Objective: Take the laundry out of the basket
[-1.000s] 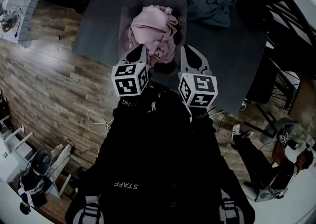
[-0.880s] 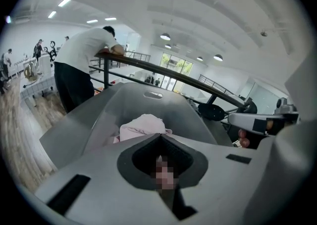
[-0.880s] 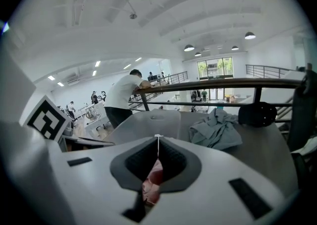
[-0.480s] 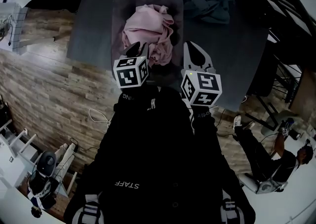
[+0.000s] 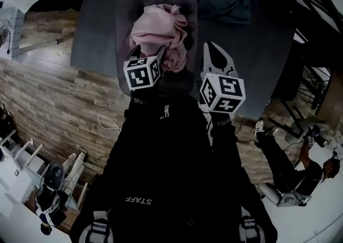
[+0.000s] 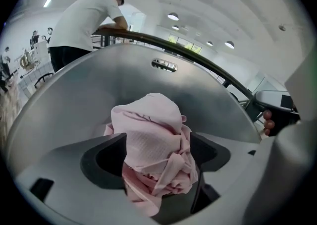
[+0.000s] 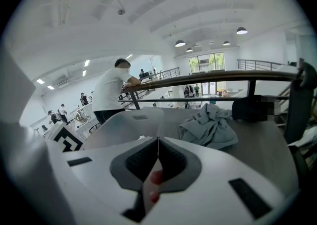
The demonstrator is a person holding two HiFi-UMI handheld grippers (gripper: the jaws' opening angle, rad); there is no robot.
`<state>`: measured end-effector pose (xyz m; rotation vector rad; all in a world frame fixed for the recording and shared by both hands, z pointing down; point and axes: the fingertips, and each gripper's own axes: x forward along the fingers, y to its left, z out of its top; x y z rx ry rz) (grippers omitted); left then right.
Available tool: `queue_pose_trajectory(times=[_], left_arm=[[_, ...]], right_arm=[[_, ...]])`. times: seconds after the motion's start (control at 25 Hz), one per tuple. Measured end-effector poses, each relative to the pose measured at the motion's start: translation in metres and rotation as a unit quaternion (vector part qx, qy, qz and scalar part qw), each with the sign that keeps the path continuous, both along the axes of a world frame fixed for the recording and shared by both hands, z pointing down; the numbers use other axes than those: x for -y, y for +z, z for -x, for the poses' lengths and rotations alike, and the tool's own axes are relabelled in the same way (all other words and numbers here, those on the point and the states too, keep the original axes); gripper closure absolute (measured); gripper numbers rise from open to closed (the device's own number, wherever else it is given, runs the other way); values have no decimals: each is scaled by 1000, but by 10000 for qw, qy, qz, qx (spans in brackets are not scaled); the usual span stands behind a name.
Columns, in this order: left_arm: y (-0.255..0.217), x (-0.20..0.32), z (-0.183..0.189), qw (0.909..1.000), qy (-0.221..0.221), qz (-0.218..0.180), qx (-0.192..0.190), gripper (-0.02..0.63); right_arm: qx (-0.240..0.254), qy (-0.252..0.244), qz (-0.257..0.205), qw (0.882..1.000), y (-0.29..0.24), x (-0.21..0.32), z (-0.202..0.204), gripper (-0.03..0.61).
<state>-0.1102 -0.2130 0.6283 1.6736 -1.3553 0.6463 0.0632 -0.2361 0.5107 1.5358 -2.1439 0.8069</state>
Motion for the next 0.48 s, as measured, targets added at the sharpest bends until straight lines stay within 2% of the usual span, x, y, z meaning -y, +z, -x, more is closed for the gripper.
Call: queue_pose_trajectory(times=[0.08, 0.28, 0.48], left_arm=[[10, 4, 4, 9999, -65, 83, 55, 186], [33, 13, 9, 9995, -151, 253, 61, 118], [65, 21, 0, 9982, -102, 573, -109, 31]], right_arm=[[-3, 18, 36, 10000, 4, 2, -2, 563], [-12, 44, 100, 9999, 13, 3, -6, 563], [-18, 67, 161, 9998, 19, 5, -14, 563]])
